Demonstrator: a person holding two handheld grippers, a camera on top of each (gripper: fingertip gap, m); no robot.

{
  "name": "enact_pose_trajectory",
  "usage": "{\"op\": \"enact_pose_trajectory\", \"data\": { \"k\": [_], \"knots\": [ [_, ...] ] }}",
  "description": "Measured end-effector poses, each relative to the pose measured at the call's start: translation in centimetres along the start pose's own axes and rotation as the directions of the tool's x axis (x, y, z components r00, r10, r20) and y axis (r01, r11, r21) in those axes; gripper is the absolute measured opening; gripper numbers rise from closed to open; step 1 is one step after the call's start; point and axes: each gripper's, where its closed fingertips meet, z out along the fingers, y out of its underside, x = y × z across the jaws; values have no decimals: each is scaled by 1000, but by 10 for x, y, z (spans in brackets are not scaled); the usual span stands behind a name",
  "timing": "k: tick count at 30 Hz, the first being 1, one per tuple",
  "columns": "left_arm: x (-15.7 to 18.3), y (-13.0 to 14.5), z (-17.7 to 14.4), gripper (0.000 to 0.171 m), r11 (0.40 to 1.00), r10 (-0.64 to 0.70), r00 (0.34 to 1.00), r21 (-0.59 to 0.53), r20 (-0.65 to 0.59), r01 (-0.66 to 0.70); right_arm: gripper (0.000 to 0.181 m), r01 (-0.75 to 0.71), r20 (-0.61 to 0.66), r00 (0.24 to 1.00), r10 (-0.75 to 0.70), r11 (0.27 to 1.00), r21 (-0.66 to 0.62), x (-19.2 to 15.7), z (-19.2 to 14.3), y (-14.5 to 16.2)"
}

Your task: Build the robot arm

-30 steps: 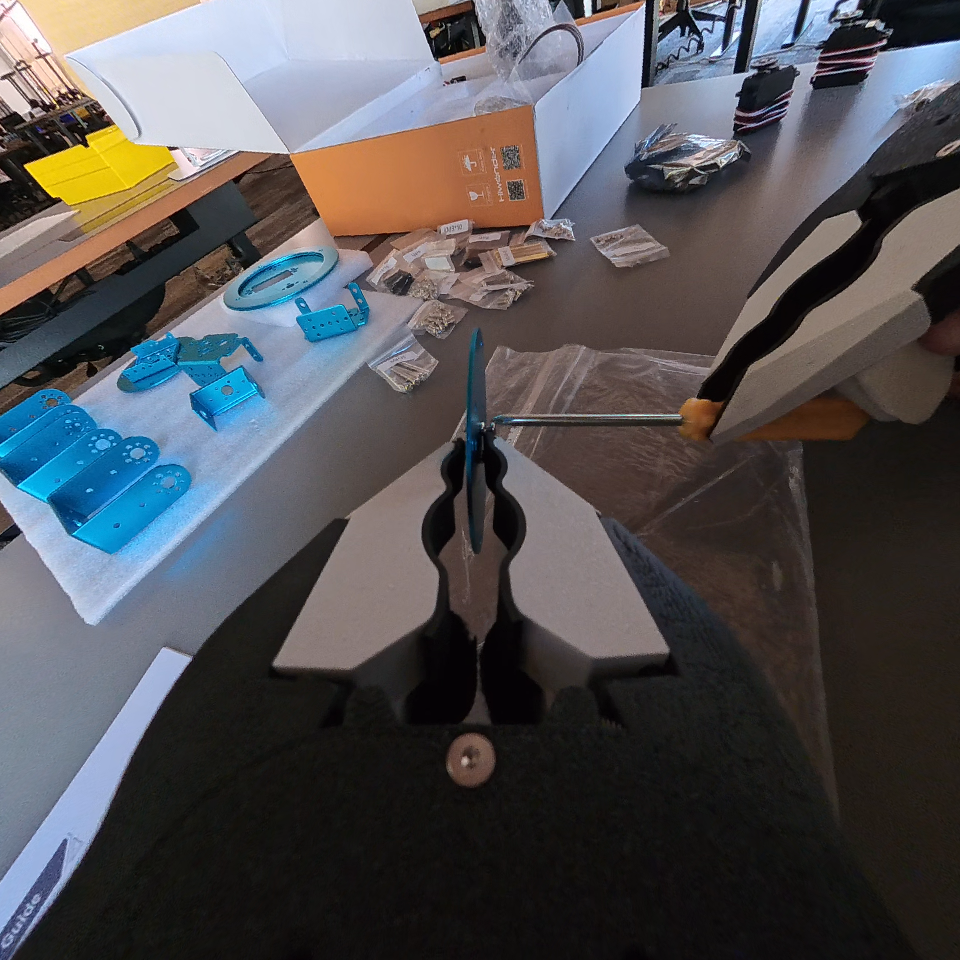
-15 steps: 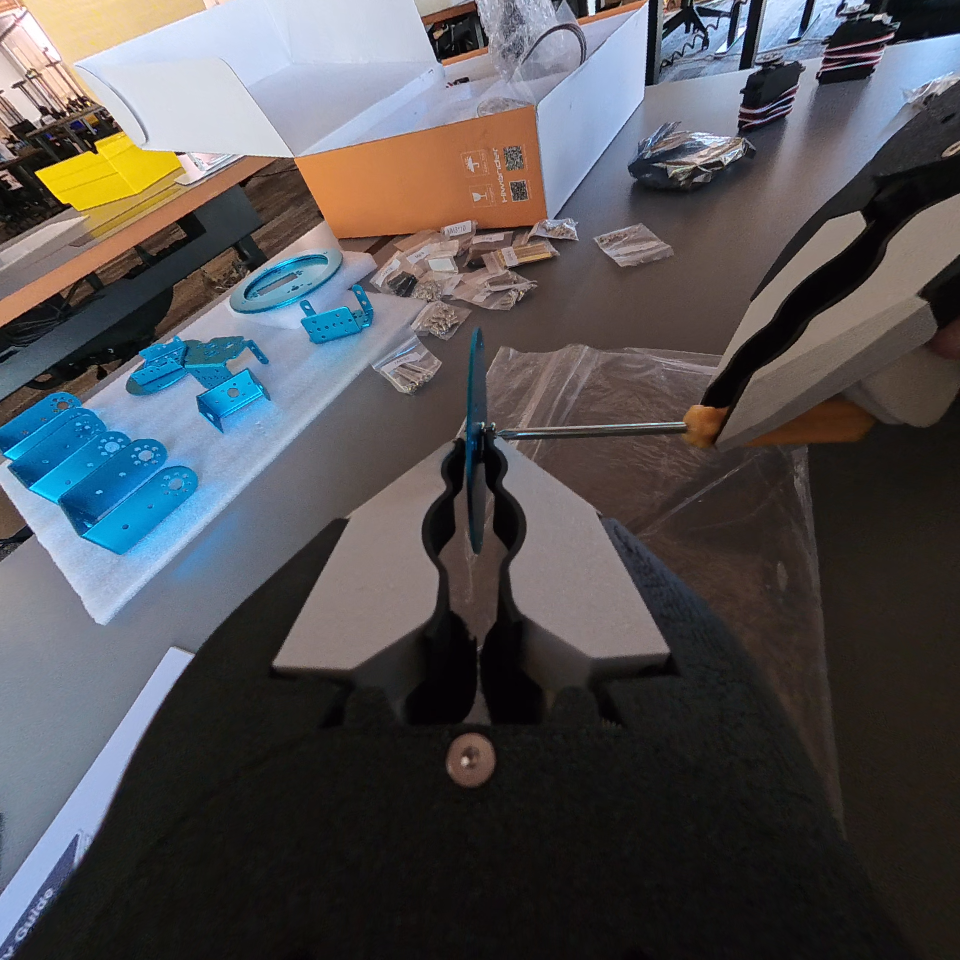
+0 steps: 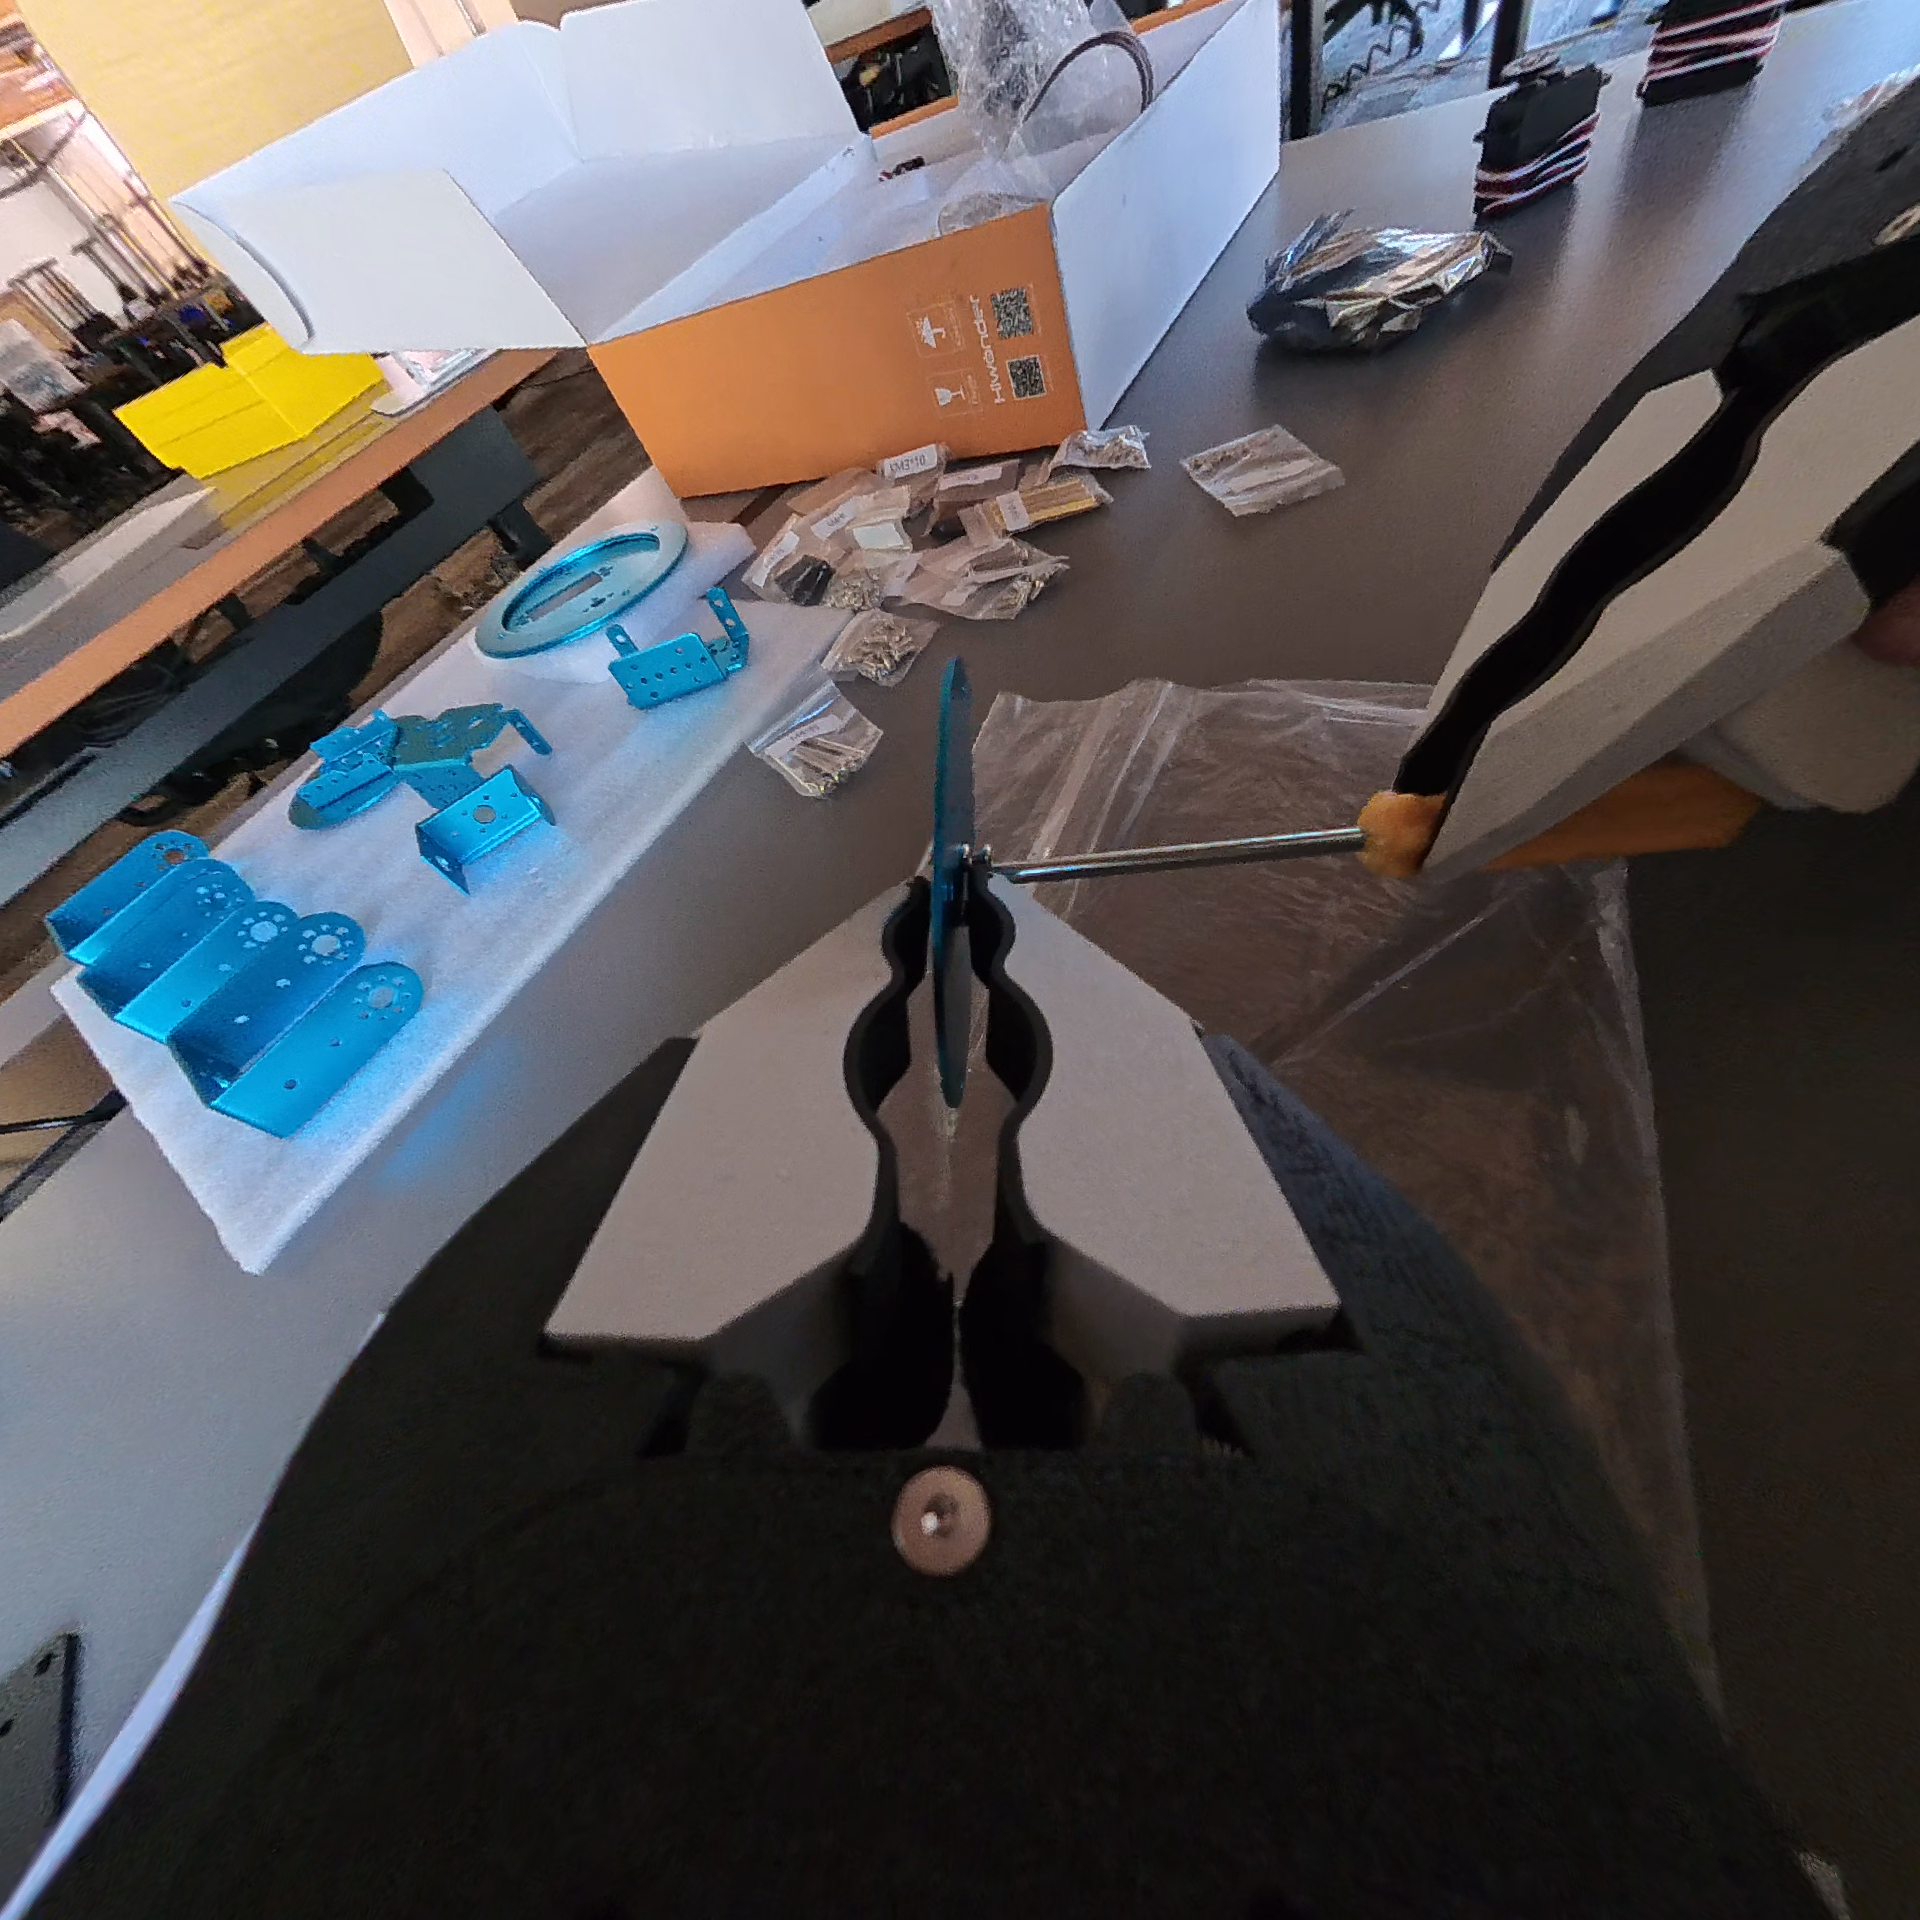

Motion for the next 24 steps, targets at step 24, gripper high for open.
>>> {"op": "enact_pose_trajectory", "data": {
  "k": [24],
  "knots": [
    [-2,4,2,7,996,72,996,-59,61,-68,14,341,-292,884,-366,931,-133,12,-4,-3]
  ]
}}
